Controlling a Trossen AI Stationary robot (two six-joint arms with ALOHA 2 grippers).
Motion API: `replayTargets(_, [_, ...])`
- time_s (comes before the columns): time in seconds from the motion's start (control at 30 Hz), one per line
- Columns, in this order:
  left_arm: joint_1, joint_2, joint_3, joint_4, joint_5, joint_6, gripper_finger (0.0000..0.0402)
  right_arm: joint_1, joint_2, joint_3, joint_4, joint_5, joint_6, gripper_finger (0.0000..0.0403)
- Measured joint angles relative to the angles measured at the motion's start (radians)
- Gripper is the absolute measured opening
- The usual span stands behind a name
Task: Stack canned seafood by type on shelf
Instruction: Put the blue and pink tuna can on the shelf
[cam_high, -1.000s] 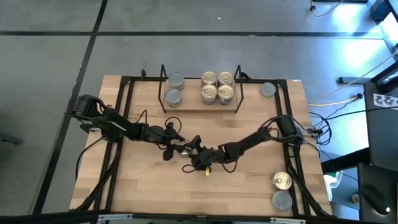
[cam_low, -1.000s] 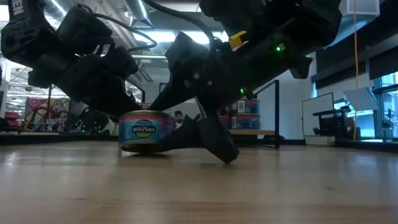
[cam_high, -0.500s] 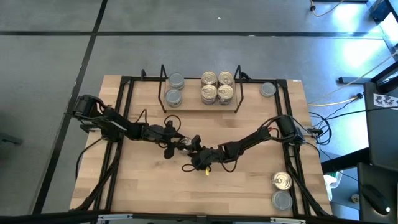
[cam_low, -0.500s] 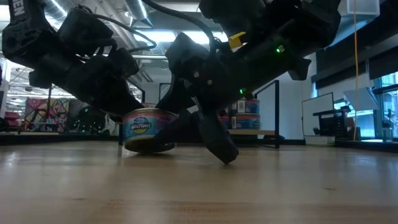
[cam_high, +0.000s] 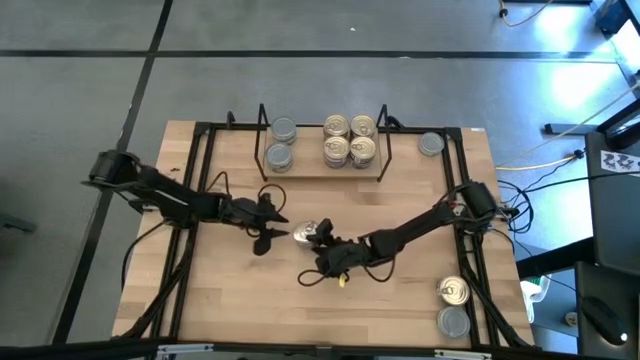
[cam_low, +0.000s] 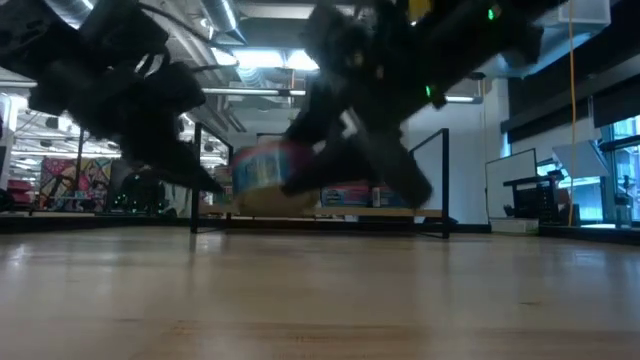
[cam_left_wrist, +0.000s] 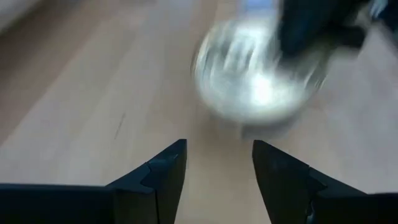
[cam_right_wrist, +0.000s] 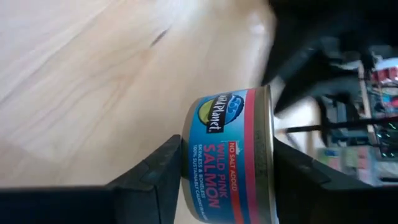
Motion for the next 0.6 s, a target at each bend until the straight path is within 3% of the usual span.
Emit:
replayTargets(0.1, [-0.01, -0.044, -0.001, -0.088, -0.031, -0.002, 0.0182, -0.012, -0.035, 0.002, -0.001, 0.043, 0.007, 0.0187])
replayTargets(0.27, [-0.04, -0.058, -0.031, -0.089, -0.096, -0.012, 0.0182, -0.076, -0.087, 0.002, 0.012, 0.117, -0.016, 0.0188])
replayTargets(0.6, [-0.079, -0.059, -0.044, -0.075, -0.16, -0.041, 0.0182, -0.302, -0.046, 0.084, 0.033, 0.096, -0.016, 0.0186])
